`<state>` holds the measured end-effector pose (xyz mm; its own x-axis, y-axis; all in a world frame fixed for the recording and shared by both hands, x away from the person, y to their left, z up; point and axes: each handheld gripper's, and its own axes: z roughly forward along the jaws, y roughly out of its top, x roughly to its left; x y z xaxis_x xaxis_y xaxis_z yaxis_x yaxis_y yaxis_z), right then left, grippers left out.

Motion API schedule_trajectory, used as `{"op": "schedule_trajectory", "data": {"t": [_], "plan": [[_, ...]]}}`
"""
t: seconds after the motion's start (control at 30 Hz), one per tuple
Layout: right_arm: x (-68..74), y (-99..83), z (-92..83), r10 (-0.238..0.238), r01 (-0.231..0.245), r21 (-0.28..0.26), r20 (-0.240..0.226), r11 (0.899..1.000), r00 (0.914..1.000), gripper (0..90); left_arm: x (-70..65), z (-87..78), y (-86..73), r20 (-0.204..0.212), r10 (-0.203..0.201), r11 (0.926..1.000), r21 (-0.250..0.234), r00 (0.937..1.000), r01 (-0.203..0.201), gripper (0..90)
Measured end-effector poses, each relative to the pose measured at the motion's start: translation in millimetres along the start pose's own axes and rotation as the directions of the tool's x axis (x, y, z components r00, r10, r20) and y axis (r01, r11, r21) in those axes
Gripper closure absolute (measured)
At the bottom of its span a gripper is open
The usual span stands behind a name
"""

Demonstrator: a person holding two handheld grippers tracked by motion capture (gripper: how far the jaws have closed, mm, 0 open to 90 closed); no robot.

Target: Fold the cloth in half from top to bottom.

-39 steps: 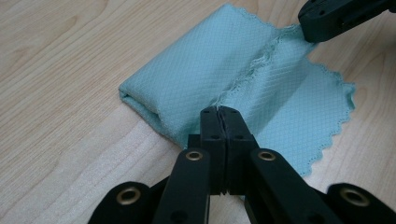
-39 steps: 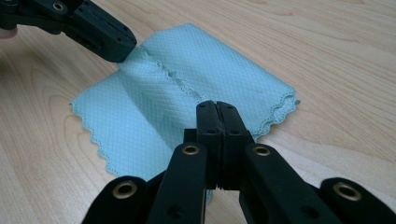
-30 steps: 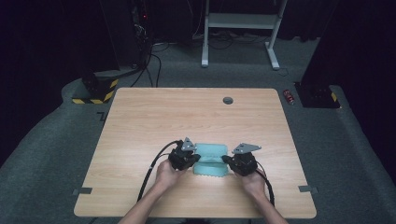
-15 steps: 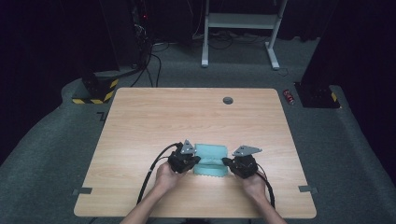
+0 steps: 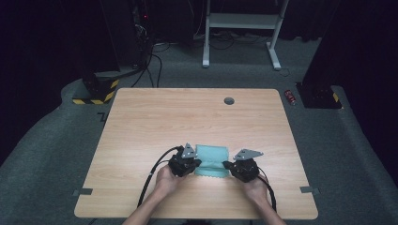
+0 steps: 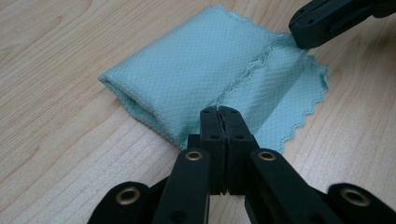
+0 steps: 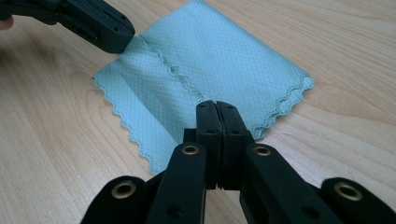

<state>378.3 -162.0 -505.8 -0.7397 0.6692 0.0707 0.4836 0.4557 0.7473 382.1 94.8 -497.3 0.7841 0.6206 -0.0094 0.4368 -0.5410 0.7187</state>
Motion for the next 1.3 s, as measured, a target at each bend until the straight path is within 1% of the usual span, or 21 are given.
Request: {"op": "schedule_trajectory", "data": {"t": [0.17, 0.53, 0.6, 0.7, 0.73, 0.77, 0.8, 0.9, 0.93, 1.07, 1.17, 1.3], "plan": [[0.9, -0.1, -2.1, -0.004, 0.004, -0.006, -0.004, 1.000, 1.0000, 89.1, -1.8, -1.4, -1.7, 0.006, 0.002, 1.0000, 0.002, 1.0000, -0.002, 88.7], [2.5, -5.4, -0.8, -0.001, 0.001, 0.006, -0.011, 1.000, 0.9999, 88.9, -4.4, 0.1, -6.2, 0.022, -0.022, 0.9997, 0.006, 0.9995, 0.022, 88.4], [3.3, -6.7, -0.9, 0.002, -0.002, 0.007, -0.010, 1.000, 0.9999, 88.9, -5.1, -0.1, -7.1, 0.020, -0.018, 0.9998, 0.004, 0.9996, 0.018, 88.4], [3.6, -8.1, -0.7, 0.002, -0.002, 0.008, -0.013, 1.000, 0.9999, 88.7, -5.9, -0.1, -8.7, 0.023, -0.025, 0.9997, 0.002, 0.9994, 0.025, 88.3], [3.6, -8.5, -0.5, 0.002, -0.002, 0.010, -0.014, 1.000, 0.9999, 88.6, -5.6, -0.3, -9.0, 0.022, -0.019, 0.9998, 0.004, 0.9996, 0.019, 88.2], [3.7, -8.7, -0.4, 0.004, -0.003, 0.012, -0.015, 1.000, 0.9999, 88.5, -6.2, -0.3, -9.5, 0.024, -0.021, 0.9998, -0.001, 0.9995, 0.021, 87.8], [3.9, -9.1, -0.1, 0.001, 0.000, 0.013, -0.015, 1.000, 0.9999, 88.3, -6.0, -0.6, -10.1, 0.023, -0.012, 0.9999, -0.003, 0.9997, 0.012, 87.2], [4.7, -10.5, -0.3, -0.006, 0.006, 0.015, -0.013, 1.000, 0.9999, 86.9, -4.7, -1.1, -12.2, 0.026, -0.018, 0.9998, -0.006, 0.9995, 0.018, 85.9], [4.8, -11.0, -0.7, 0.000, 0.000, 0.015, -0.014, 1.000, 0.9999, 85.9, -4.3, -1.5, -12.7, 0.031, -0.027, 0.9996, -0.006, 0.9992, 0.027, 85.1], [2.8, -12.5, -2.6, 0.007, -0.007, 0.013, -0.024, 1.000, 0.9997, 81.8, -3.6, -4.0, -13.4, 0.045, -0.035, 0.9993, -0.010, 0.9984, 0.036, 80.1], [2.4, -12.1, -5.4, 0.008, -0.008, 0.000, -0.034, 1.000, 0.9994, 77.3, -2.4, -7.2, -13.0, 0.061, -0.050, 0.9982, -0.029, 0.9969, 0.051, 72.8], [1.2, -11.8, -10.1, 0.026, -0.027, -0.020, -0.053, 0.999, 0.9983, 75.9, -0.6, -11.1, -11.5, 0.072, -0.075, 0.9956, -0.052, 0.9946, 0.079, 66.8]]}}
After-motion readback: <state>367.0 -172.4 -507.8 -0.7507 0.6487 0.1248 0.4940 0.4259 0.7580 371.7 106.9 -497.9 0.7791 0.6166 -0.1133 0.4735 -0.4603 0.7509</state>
